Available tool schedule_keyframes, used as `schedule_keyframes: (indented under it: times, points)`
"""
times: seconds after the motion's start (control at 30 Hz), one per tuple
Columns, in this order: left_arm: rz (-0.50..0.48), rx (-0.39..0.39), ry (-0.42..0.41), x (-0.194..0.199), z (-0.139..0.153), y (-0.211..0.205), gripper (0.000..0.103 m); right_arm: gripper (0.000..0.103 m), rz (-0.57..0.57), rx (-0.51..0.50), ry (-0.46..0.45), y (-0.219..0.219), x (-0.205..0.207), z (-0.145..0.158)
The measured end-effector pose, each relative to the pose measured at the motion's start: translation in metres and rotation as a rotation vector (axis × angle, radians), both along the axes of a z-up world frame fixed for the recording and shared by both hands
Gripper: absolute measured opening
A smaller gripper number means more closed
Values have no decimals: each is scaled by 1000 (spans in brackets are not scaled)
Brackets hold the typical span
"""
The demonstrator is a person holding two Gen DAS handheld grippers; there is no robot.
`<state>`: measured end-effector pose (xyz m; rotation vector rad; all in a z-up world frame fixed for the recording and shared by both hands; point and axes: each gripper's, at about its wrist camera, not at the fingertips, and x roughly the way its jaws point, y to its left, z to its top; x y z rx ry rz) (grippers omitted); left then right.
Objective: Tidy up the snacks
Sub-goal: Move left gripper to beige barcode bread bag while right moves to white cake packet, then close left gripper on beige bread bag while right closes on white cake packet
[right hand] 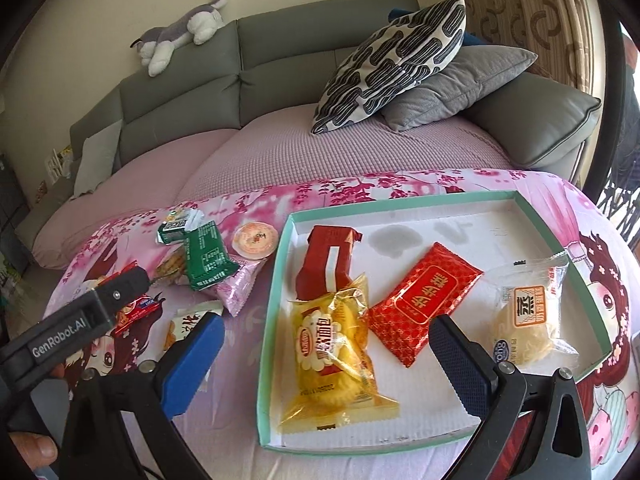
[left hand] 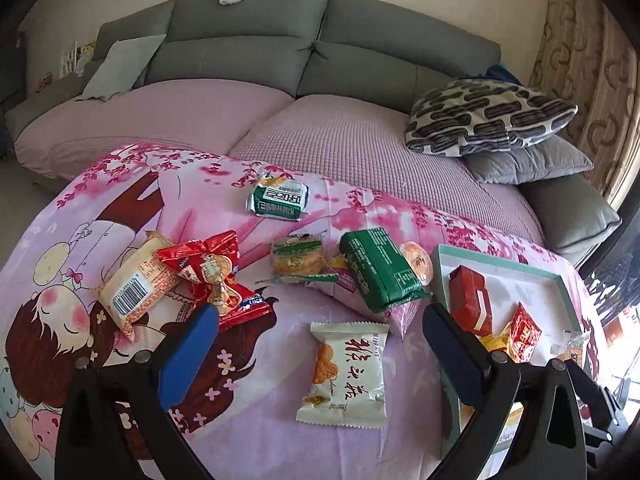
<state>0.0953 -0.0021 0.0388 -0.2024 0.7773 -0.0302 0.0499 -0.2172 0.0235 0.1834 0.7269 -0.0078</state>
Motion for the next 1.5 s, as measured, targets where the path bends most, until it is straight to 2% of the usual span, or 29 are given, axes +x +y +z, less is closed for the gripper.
schedule_keyframes:
  times: [0.23,0.47,0.57,0.73,0.9,1.07,1.1,1.2,1.27,1.33,1.43,1.5]
  points:
    - [102,-8,-33,-3,10,41,102,103,53,8,-7,24,2,-1]
    - [167,28,6,-4,6,82,102,103,111,-7,11,55,9,-6]
    - [187,21,7,-6,6,98,102,103,148,-18,6,72,10,-6]
    - [242,58,8,-8,7,120,102,103,197,-43,13,97,14,-8]
    - [246,72,41,2,-6,131,101,103,233,-50,21,113,20,-12]
    - [197,155,101,24,-25,126,101,103,249,-27,58,122,31,-23]
    - [189,165,110,28,-28,125,99,100,255,-27,66,124,33,-26]
    - [168,165,116,39,-34,124,86,92,265,-29,94,130,40,-35]
    - [138,159,129,44,-40,121,80,90,265,-35,119,132,44,-42]
    - [117,163,152,47,-47,120,74,80,262,-40,145,133,48,-50]
    - [118,162,188,49,-57,122,64,74,244,-34,186,131,52,-60]
    - [116,149,204,49,-61,124,60,70,238,-67,186,133,52,-62]
